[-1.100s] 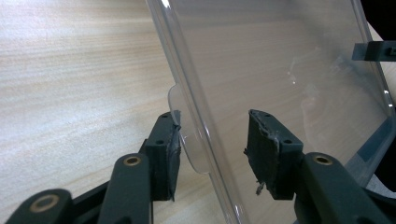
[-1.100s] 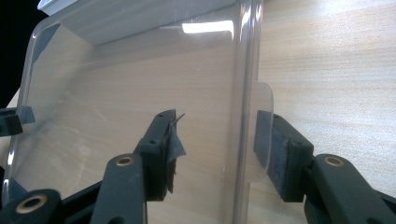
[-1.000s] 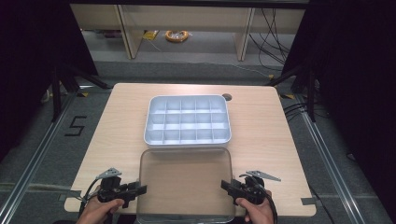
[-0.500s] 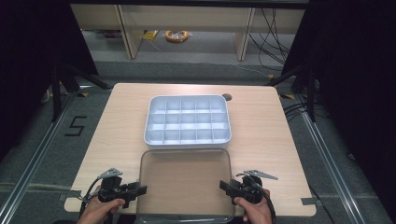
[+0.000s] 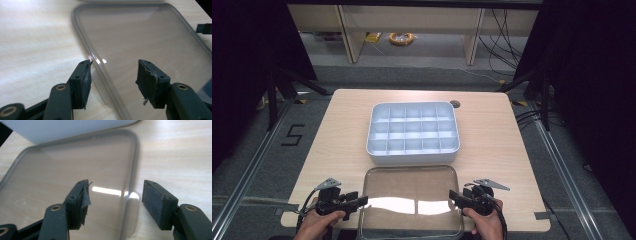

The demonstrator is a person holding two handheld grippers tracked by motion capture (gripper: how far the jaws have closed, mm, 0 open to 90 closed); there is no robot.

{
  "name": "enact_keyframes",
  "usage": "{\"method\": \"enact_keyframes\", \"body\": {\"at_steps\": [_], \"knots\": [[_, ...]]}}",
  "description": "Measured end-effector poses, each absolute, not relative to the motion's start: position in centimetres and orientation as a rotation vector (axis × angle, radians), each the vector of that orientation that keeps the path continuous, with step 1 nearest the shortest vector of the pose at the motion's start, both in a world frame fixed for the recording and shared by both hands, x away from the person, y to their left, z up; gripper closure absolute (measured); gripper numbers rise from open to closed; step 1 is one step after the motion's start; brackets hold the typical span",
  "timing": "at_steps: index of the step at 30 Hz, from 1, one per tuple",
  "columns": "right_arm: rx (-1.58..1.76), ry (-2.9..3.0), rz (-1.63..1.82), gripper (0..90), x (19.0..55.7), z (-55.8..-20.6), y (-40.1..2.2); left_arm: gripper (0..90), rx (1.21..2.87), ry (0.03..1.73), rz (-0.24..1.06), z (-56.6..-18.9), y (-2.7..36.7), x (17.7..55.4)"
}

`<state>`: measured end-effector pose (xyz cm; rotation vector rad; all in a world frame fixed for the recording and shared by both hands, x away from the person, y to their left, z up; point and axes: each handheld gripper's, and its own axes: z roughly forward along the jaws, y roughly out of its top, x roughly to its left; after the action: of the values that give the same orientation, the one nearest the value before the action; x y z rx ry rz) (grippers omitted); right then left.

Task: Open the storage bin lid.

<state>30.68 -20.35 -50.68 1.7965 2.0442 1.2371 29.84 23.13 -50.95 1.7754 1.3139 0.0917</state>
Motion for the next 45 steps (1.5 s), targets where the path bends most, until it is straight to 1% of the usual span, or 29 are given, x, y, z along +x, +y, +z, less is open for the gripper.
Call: {"method": "enact_keyframes", "body": {"at_steps": [10,13,14,15,18,21,24,25,29,33,35,37,42,43,45], "knots": [[1.769,1.999,1.252,39.9,31.1,-50.5,-21.2,43.7,1.765,1.312,0.084,-50.9,23.2,29.9],[1.750,1.992,1.246,39.1,31.2,-50.2,-21.3,41.7,1.761,1.316,0.088,-50.9,23.3,29.9],[1.807,1.982,1.246,38.5,31.0,-49.9,-21.2,41.7,1.757,1.315,0.089,-50.9,23.3,30.0],[1.742,1.985,1.273,36.8,31.3,-50.0,-21.6,40.5,1.758,1.314,0.090,-50.8,23.3,30.0],[1.731,1.969,1.284,34.7,31.4,-50.0,-21.8,37.9,1.760,1.308,0.088,-50.8,23.3,30.1],[1.706,1.966,1.294,33.6,31.5,-49.9,-21.8,34.5,1.758,1.310,0.078,-50.7,23.3,30.1],[1.733,1.944,1.310,32.0,31.3,-49.6,-21.5,33.2,1.754,1.299,0.071,-50.6,23.2,30.3],[1.667,1.965,1.302,31.5,31.5,-49.6,-21.9,31.3,1.749,1.287,0.068,-50.5,23.2,30.3],[1.664,1.946,1.337,30.6,31.5,-49.6,-22.1,27.8,1.753,1.269,0.064,-50.3,23.2,30.6],[1.672,1.945,1.338,28.9,31.4,-49.5,-22.6,25.9,1.740,1.259,0.072,-50.2,23.3,30.9],[1.731,1.924,1.352,28.4,31.2,-49.3,-22.6,25.1,1.729,1.252,0.065,-50.1,23.4,31.1],[1.691,1.925,1.324,28.1,31.3,-49.4,-22.9,24.7,1.731,1.249,0.069,-50.1,23.5,31.1],[1.666,1.932,1.320,27.7,31.4,-49.4,-23.3,23.1,1.738,1.182,0.088,-49.6,23.6,30.9],[1.740,1.918,1.333,27.6,31.2,-49.2,-23.1,22.3,1.748,1.165,0.096,-49.5,23.7,31.0],[1.739,1.919,1.332,27.4,31.2,-49.2,-23.1,22.0,1.752,1.160,0.095,-49.5,23.8,30.9]]}}
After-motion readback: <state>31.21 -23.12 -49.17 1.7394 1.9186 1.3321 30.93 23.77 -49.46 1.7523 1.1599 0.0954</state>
